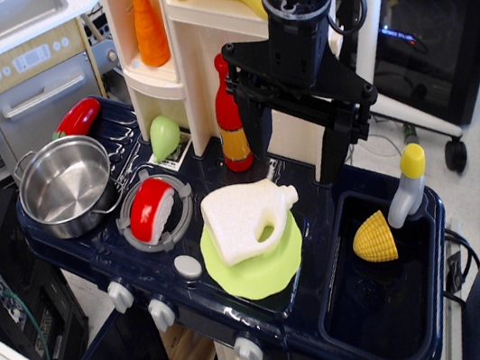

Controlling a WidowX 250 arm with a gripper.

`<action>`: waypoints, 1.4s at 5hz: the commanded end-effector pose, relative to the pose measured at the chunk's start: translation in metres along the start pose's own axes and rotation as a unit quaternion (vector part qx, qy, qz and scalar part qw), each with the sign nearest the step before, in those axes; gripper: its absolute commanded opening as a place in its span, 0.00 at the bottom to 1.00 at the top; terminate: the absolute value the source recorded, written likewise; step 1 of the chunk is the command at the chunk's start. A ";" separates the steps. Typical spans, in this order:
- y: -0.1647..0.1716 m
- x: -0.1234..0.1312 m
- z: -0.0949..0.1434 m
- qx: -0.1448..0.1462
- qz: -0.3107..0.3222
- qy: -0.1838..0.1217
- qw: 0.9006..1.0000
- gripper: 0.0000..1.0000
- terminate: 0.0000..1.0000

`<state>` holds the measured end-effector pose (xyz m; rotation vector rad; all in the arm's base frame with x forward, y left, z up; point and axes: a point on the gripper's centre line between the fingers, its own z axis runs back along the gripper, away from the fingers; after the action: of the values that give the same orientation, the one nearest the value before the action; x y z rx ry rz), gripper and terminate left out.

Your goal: Put sushi in pot or pan

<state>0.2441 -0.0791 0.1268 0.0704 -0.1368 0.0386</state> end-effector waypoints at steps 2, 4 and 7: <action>0.032 -0.003 0.004 0.032 -0.029 -0.004 0.999 1.00 0.00; 0.099 -0.015 -0.014 0.080 -0.046 -0.036 0.995 1.00 0.00; 0.143 -0.015 -0.063 0.071 -0.058 -0.050 0.995 1.00 0.00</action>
<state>0.2287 0.0667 0.0625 0.1907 -0.2097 -0.0594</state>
